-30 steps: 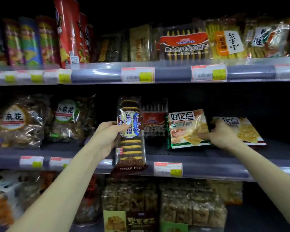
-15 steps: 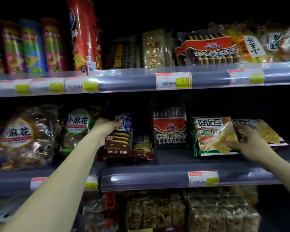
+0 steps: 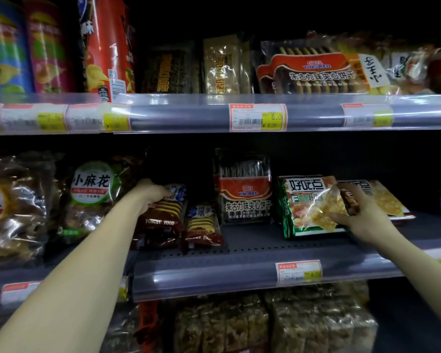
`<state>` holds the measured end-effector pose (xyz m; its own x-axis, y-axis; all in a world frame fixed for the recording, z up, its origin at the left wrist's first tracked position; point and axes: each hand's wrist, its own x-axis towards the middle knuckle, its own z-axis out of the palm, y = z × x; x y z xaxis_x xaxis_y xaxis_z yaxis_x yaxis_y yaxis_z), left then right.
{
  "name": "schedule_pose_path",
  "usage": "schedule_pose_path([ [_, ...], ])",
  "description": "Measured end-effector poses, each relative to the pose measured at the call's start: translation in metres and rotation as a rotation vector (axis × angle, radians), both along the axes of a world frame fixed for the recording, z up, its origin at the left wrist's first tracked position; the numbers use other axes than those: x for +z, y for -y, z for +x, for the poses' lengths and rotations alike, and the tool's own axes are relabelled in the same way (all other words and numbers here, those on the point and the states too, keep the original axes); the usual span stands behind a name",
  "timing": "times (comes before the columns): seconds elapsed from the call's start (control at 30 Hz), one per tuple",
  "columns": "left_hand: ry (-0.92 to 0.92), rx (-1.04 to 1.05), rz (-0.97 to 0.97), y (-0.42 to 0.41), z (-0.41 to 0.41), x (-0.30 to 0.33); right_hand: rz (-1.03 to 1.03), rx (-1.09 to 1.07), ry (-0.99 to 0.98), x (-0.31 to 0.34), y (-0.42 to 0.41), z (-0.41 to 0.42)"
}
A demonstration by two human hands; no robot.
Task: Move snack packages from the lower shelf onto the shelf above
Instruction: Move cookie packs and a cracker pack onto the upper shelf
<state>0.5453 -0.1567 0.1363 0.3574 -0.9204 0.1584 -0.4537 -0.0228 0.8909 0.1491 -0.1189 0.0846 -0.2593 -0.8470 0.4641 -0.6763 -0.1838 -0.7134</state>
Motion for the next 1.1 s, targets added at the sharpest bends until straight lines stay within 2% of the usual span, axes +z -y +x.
schedule_pose_path([
  [0.27, 0.092, 0.031, 0.058, 0.006, 0.003, 0.001, 0.009, 0.018, 0.018, 0.0, 0.001, -0.001],
  [0.63, 0.123, 0.051, 0.132, 0.01, 0.013, -0.003, 0.016, 0.052, -0.024, -0.001, 0.003, -0.003],
  [0.93, 0.341, 0.098, 0.066, 0.009, 0.002, 0.002, 0.029, -0.002, -0.189, -0.005, 0.007, 0.0],
  [1.0, 0.343, 0.099, 0.036, 0.009, 0.002, 0.003, -0.044, -0.004, -0.216, -0.008, 0.006, 0.003],
  [1.1, 0.323, 0.1, 0.014, 0.011, 0.002, 0.001, -0.139, -0.047, -0.385, -0.011, 0.004, 0.01],
])
